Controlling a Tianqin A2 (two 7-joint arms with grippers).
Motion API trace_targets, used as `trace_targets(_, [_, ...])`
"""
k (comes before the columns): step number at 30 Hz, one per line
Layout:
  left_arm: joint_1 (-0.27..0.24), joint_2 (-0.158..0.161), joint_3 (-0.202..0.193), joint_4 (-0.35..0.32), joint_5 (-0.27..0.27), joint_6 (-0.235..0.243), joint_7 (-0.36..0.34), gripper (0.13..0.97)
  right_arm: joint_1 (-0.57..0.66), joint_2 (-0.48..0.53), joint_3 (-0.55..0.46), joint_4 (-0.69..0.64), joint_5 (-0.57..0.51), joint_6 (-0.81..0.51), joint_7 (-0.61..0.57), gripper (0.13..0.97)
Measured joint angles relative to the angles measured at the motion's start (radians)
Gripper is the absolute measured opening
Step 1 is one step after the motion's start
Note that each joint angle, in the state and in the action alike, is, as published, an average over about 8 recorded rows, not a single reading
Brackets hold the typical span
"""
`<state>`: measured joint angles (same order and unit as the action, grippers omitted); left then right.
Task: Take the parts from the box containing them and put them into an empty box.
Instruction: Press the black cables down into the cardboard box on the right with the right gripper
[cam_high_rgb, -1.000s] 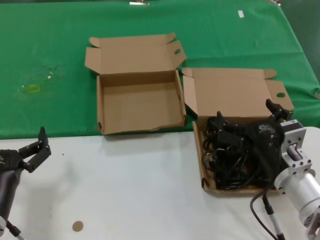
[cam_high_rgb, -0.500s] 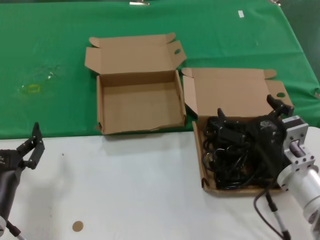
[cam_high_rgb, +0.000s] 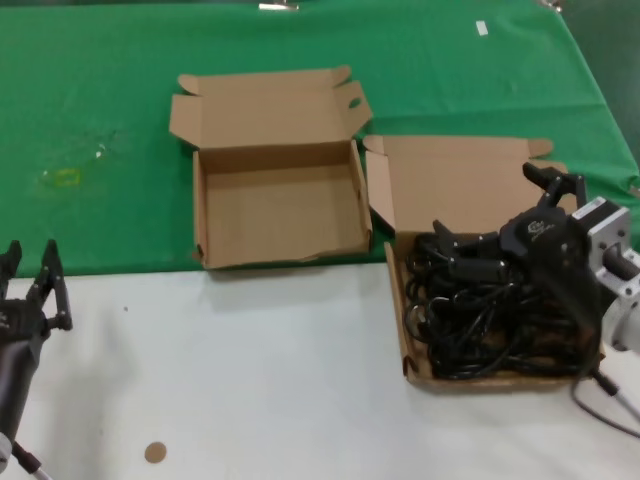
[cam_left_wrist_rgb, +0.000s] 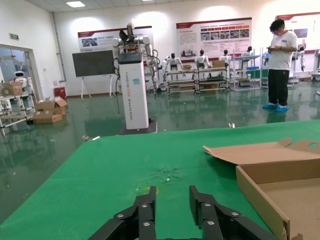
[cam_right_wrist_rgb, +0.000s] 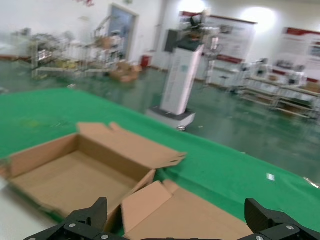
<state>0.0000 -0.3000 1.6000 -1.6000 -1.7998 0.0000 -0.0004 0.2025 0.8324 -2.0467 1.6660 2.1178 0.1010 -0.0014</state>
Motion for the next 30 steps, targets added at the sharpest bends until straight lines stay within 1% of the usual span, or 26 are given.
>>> trace_targets(3, [0.000,0.000,0.000,0.000,0.000,0.000,0.000,0.326,0.066,0.097,-0.087,0.006,0.022,-0.032,0.025,0.966])
trace_targets(6, [0.000,0.000,0.000,0.000,0.000,0.000,0.000,0.263,0.138,0.184,-0.165,0.007,0.003,-0.090,0.072,0.966])
trace_targets(10, [0.000,0.000,0.000,0.000,0.000,0.000,0.000,0.263,0.224,0.275,-0.224,0.001,-0.085,-0.222,0.155,0.966])
trace_targets(14, [0.000,0.000,0.000,0.000,0.000,0.000,0.000,0.216,0.284,0.327,-0.222,-0.012,-0.194,-0.392,0.215,0.966])
trace_targets(18, [0.000,0.000,0.000,0.000,0.000,0.000,0.000,0.168,0.337,0.345,-0.195,-0.038,-0.280,-0.569,0.230,0.966])
trace_targets(21, [0.000,0.000,0.000,0.000,0.000,0.000,0.000,0.162,0.377,0.342,-0.172,-0.066,-0.328,-0.697,0.218,0.966])
trace_targets(26, [0.000,0.000,0.000,0.000,0.000,0.000,0.000,0.147,0.443,0.311,-0.142,-0.129,-0.395,-0.895,0.171,0.966])
trace_targets(30, [0.000,0.000,0.000,0.000,0.000,0.000,0.000,0.144,0.490,0.271,-0.127,-0.186,-0.445,-1.012,0.126,0.966])
